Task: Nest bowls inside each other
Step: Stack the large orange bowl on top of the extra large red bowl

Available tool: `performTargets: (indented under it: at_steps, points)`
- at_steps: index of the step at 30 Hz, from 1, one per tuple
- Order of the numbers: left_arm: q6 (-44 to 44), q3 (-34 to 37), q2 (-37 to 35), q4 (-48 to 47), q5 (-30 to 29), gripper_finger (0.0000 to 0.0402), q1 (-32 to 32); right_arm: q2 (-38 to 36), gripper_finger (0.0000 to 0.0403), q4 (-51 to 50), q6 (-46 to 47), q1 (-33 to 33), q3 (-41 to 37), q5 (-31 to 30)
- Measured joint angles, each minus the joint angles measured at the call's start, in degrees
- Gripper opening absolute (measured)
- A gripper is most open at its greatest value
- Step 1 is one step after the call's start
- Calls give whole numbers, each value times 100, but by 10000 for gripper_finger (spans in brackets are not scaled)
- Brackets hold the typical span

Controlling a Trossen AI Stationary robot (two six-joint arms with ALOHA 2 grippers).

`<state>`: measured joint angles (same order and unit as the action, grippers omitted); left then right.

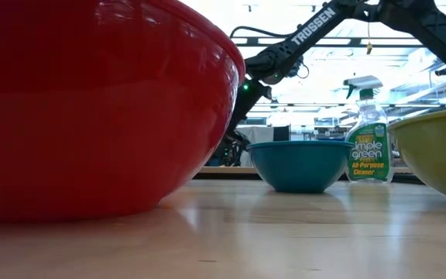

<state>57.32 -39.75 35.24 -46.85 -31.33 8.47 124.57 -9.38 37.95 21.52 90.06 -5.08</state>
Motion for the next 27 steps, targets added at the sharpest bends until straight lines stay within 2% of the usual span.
performTargets:
  at_steps: [7, 15, 20, 23, 27]
  points:
    - [-7, 0, 0, 0, -2, 259, 0, -1, 29, -92, 147, 9, 5, 78]
    - [-9, 0, -3, 0, -1, 259, 0, -9, 26, -71, 599, 22, 2, 46]
    - [-22, -62, -72, -4, 13, 259, 0, -135, 26, 78, 491, 81, -6, 380]
    - [-443, -279, -97, 7, 14, 259, 0, -368, 25, 80, 75, 85, -11, 497]
    - [-1320, -616, -93, 100, 14, 259, -1, -707, 25, 127, -300, 83, -11, 950]
